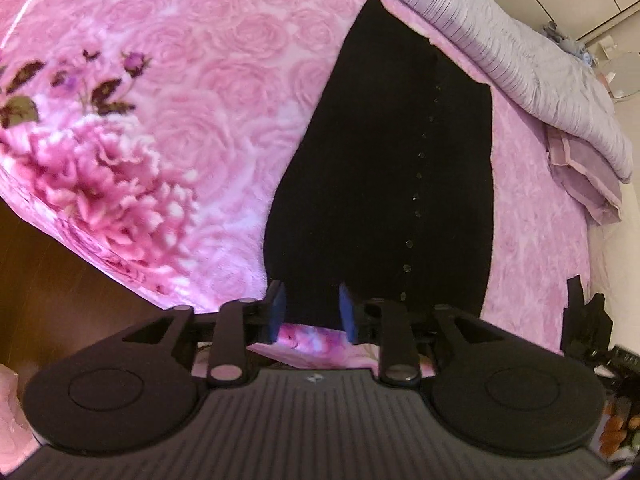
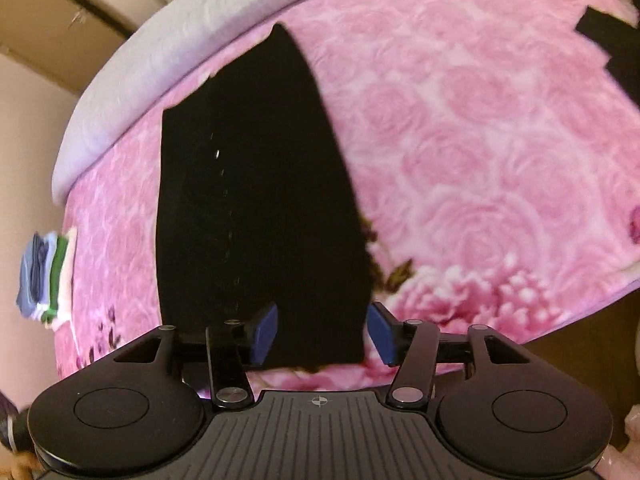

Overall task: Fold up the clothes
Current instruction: 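Lay the garment lengthwise on the bed and open both grippers, then grasp the black skirt's hem with the left gripper while the right gripper grasps beside it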

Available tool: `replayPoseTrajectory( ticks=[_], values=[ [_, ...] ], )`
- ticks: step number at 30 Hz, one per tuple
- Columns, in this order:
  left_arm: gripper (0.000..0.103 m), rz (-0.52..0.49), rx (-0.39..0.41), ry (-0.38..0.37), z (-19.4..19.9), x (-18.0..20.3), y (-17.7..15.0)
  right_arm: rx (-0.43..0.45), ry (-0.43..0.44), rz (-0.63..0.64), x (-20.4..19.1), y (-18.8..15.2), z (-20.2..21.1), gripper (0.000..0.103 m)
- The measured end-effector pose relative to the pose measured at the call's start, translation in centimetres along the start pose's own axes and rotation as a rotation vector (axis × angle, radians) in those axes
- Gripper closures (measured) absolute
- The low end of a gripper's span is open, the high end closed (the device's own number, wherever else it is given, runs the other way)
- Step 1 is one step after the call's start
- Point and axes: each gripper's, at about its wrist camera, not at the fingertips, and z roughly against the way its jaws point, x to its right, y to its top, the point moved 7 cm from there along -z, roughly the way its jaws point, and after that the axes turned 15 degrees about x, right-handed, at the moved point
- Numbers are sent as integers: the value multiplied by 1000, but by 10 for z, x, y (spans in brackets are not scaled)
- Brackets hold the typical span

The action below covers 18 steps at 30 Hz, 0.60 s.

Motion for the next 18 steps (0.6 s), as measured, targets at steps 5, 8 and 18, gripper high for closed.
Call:
replayPoseTrajectory(
  ticks=[5,8,18],
  values=[
    [77,40,-75,56,-55,-15,-17,-96,-45,-1,15,-36,-41,49],
    [77,55,-104,88,-83,-22,-22,-111,-61,-16,22,-50,-61,49],
    [73,83,-73,40,-110,-31,-24,-55,-130,-76,41,-76,-117,49]
  ],
)
